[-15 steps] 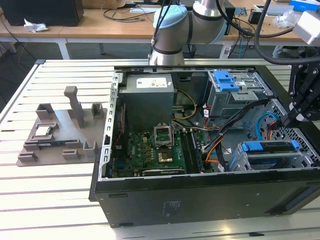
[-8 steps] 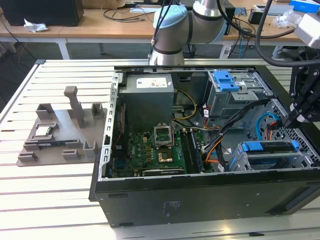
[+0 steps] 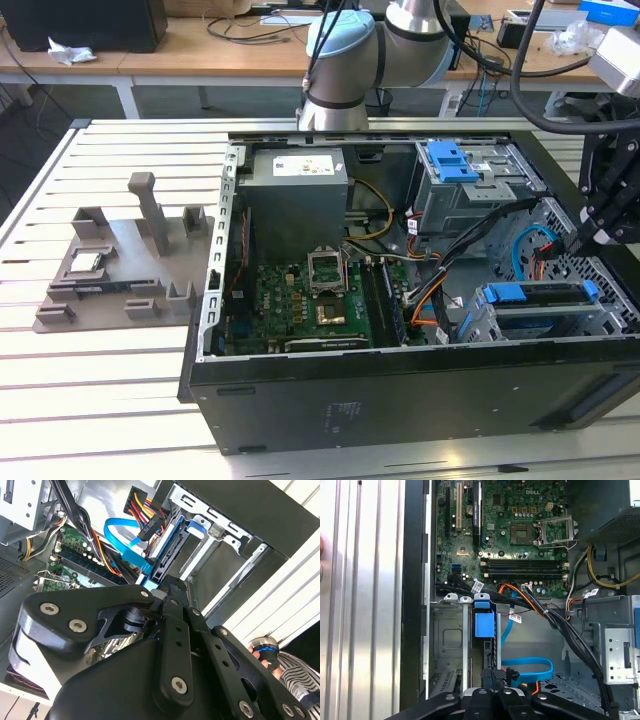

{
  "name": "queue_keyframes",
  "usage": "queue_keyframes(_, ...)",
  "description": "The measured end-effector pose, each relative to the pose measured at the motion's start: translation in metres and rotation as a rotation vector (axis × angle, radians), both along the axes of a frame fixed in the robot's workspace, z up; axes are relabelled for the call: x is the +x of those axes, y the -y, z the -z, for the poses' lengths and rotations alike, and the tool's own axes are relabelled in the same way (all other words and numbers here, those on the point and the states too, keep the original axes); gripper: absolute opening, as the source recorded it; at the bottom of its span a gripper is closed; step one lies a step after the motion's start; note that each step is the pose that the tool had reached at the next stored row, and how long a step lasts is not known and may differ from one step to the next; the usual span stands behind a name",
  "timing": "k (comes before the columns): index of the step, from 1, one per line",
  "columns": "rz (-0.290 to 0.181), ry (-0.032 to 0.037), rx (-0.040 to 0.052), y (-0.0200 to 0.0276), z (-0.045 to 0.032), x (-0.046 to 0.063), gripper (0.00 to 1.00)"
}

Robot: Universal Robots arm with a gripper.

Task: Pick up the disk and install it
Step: 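Insert the first disk wire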

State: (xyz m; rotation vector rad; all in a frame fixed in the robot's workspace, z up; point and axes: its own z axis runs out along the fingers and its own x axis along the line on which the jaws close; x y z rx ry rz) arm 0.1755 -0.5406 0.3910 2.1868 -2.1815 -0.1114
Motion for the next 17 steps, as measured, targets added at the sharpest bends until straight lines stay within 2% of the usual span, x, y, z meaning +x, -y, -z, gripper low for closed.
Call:
queue_keyframes(2, 0.0, 0.0, 0.0, 0.0, 0.0, 0.0, 0.11)
queue_keyframes(7, 0.0, 0.0, 0.0, 0.0, 0.0, 0.0, 0.42)
queue_keyframes(9, 0.0, 0.0, -0.0002, -0.0003, 0.0, 0.0, 0.42)
queue_keyframes(11, 0.0, -0.0015, -0.0113, -0.0147, 0.0025, 0.007, 0.42)
queue_keyframes(12, 0.0, -0.0038, -0.0162, -0.0201, 0.0049, 0.013, 0.42)
queue_keyframes(13, 0.0, -0.009, -0.016, -0.0238, 0.0086, 0.021, 0.42)
queue_keyframes(15, 0.0, -0.0141, -0.0163, -0.0277, 0.0154, 0.027, 0.42)
queue_keyframes(17, 0.002, -0.0151, -0.0163, -0.0291, 0.0198, 0.027, 0.42)
